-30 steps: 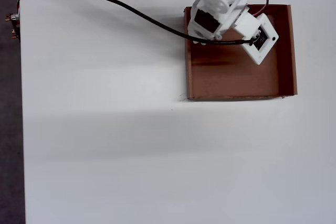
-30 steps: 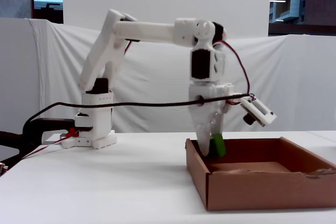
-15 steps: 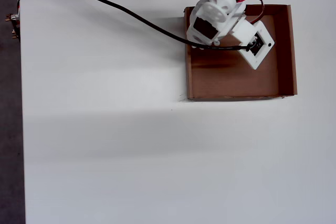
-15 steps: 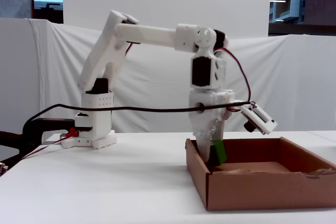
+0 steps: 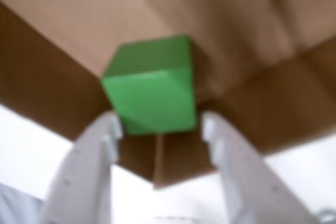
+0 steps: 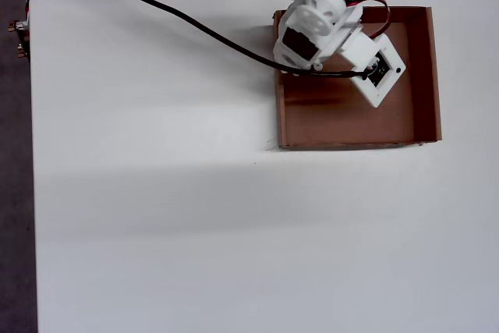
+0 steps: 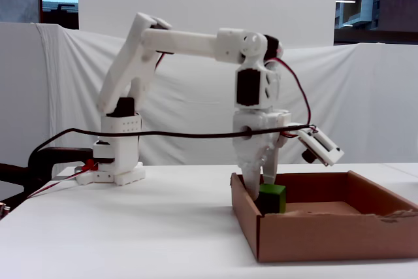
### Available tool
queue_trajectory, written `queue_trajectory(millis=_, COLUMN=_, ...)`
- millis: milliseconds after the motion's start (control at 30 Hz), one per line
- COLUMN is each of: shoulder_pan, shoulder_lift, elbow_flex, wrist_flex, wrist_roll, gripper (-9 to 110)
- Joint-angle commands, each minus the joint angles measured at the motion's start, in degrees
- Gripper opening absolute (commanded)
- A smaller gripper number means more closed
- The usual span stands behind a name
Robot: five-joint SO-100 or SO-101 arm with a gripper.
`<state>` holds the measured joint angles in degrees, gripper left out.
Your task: Grasp a green cube and put it in a box.
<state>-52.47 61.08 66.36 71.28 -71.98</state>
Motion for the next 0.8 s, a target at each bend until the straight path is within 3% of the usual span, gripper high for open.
queue_trajectory(millis=0, shoulder_pan=1.5, shoulder_lift=8.9, elbow_flex=1.8, wrist_flex=0.5, wrist_roll=0.2, gripper=21)
queue_trajectory(millis=367, shoulder_pan=11.2, shoulder_lift=38.6, elbow_flex=24.7, wrist_flex=-2.2, wrist_roll=3.4, gripper=21)
queue_trajectory(millis=767, shoulder_pan=36.9, shoulder_lift=78.8, elbow_flex=62.4, wrist_flex=-3.8, wrist_roll=3.4, gripper=21)
